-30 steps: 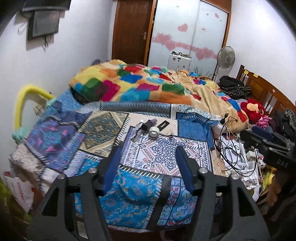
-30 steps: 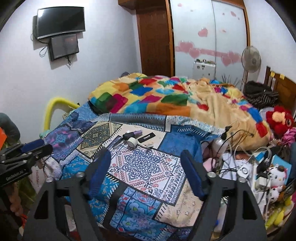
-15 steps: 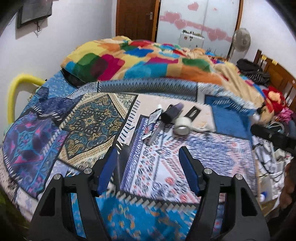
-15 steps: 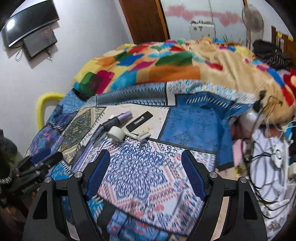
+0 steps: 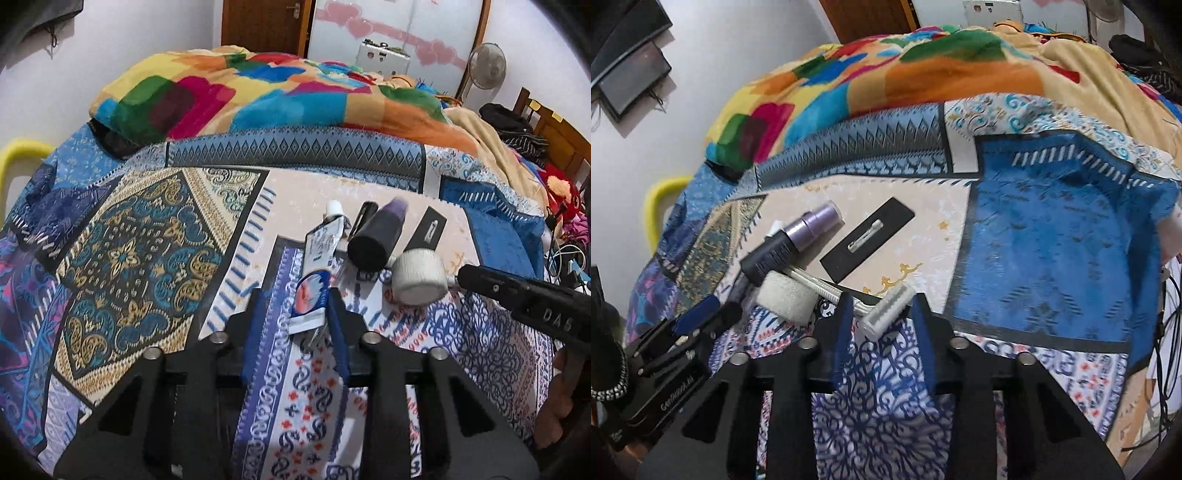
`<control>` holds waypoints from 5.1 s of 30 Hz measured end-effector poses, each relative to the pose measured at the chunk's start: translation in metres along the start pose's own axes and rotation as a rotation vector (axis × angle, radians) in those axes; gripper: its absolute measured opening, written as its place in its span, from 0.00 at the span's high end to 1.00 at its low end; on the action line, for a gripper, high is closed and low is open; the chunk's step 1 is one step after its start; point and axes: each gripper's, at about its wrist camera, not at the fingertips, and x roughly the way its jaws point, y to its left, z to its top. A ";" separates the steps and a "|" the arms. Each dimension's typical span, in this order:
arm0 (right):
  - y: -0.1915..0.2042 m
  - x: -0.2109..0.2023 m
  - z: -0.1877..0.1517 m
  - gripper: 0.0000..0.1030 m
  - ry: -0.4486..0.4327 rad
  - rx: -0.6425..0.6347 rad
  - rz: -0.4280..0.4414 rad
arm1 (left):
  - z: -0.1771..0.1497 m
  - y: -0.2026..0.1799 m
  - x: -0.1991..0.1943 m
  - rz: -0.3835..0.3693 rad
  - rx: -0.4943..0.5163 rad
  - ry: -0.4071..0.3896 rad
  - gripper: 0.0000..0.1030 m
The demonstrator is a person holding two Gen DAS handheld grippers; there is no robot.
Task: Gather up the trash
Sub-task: 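Grasp white razor with right gripper while left gripper grasps thin white stick, then carry razor in right tool and white stick in left tool over white bin, then open right gripper dropping razor into bin while left gripper drops stick, then move both tools back over the remaining items on the bed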
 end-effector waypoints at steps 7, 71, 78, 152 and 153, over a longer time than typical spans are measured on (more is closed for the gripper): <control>0.003 -0.004 -0.011 0.87 -0.060 -0.067 -0.056 | 0.000 -0.001 -0.001 -0.003 0.008 -0.009 0.99; 0.214 -0.331 -0.201 0.89 -0.385 -0.386 0.102 | -0.237 0.079 -0.519 0.144 -0.105 -0.315 0.99; 0.250 -0.312 -0.226 0.89 -0.334 -0.446 0.142 | -0.272 0.116 -0.522 0.181 -0.165 -0.278 0.99; 0.269 -0.240 -0.247 0.64 -0.060 -0.566 0.235 | -0.265 0.110 -0.448 0.206 -0.267 -0.147 0.55; 0.264 -0.246 -0.244 0.64 -0.074 -0.558 0.233 | -0.261 0.104 -0.450 0.204 -0.254 -0.157 0.55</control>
